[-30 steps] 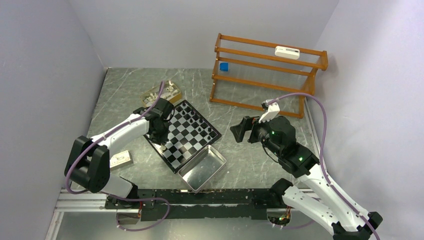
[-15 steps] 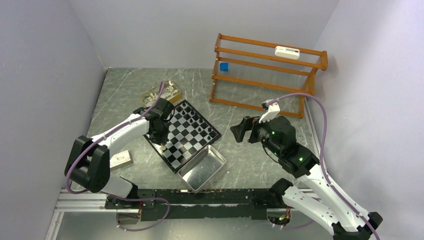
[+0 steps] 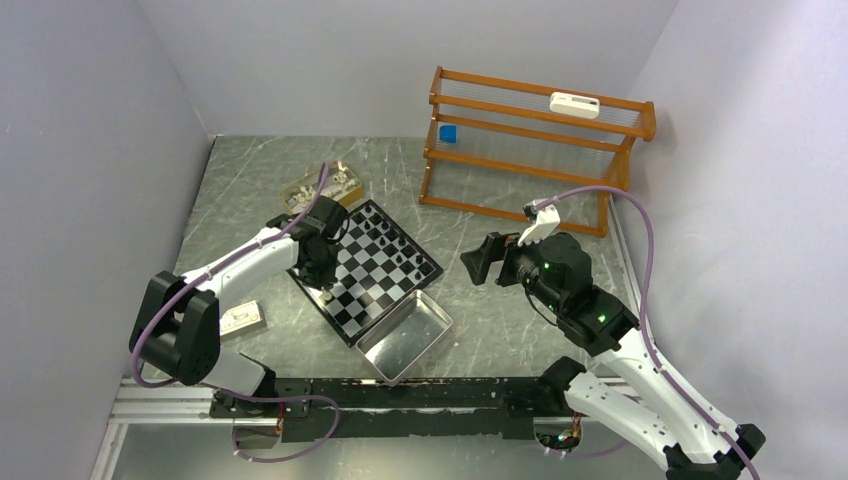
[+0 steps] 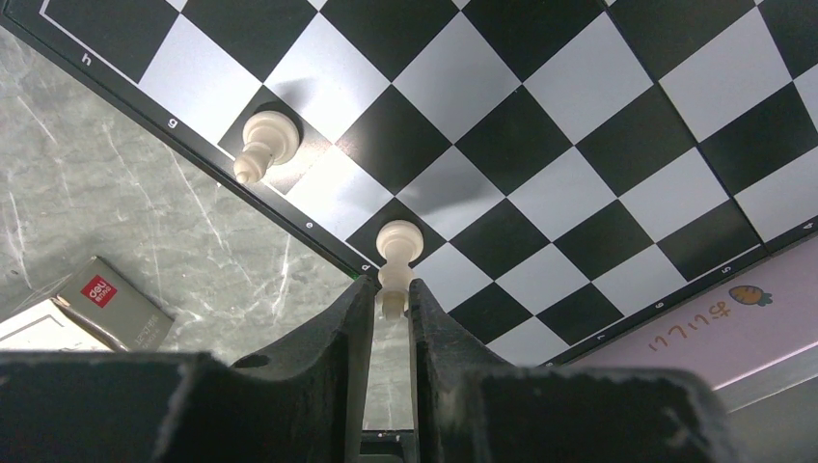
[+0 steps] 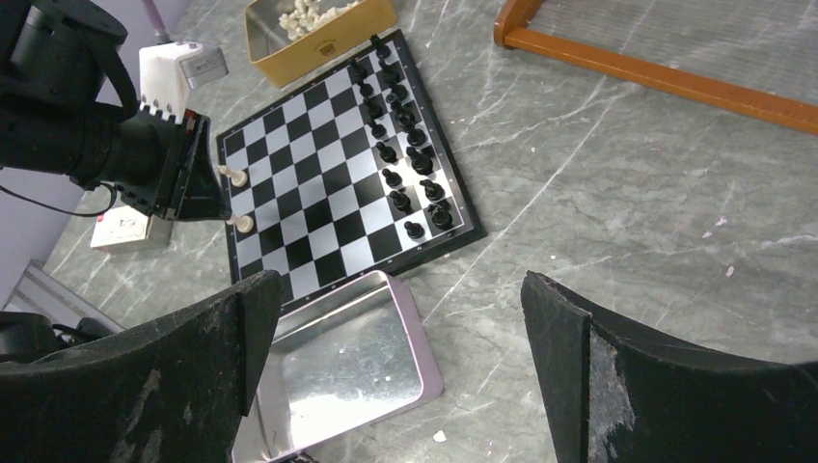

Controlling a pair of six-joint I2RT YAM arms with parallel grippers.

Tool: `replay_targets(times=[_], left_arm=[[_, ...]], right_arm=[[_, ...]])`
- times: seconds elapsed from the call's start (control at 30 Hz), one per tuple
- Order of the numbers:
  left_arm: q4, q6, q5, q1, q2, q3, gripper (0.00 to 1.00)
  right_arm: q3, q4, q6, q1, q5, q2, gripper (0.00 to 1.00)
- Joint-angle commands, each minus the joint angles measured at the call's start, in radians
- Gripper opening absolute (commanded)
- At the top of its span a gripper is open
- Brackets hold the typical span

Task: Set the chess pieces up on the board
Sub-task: Place the chess piece on the chessboard.

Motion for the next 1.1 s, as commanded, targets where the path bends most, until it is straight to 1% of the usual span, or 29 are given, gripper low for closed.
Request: replay_targets(times=[0.0, 0.43, 0.67, 0.8, 0.93, 1.07], left_arm=[[-0.028, 0.000, -0.026, -0.010, 0.009, 0.021, 0.25], [-0.030, 0.001, -0.020, -0.010, 0.009, 0.022, 0.25], [-0.009, 0.001, 0.026, -0.010, 0.010, 0.035, 0.34], [0.014, -0.001, 0.054, -0.010, -0.009, 0.070, 0.41], [0.013, -0.002, 0.037, -0.009, -0.018, 0.115, 0.42], [0.010, 0.008, -0.007, -0.009, -0.013, 0.173, 0.42]], right_arm=[[-0.007, 0.011, -0.010, 0.003, 0.015, -0.012, 1.00], [-0.007, 0.013, -0.007, 0.003, 0.012, -0.011, 1.00], [-0.009, 0.018, -0.005, 0.003, 0.011, -0.010, 1.00], [-0.006, 0.017, -0.007, 0.003, 0.010, -0.006, 1.00], [0.000, 0.009, -0.009, 0.003, 0.013, -0.006, 1.00], [0.007, 0.007, -0.009, 0.003, 0.015, -0.005, 1.00]])
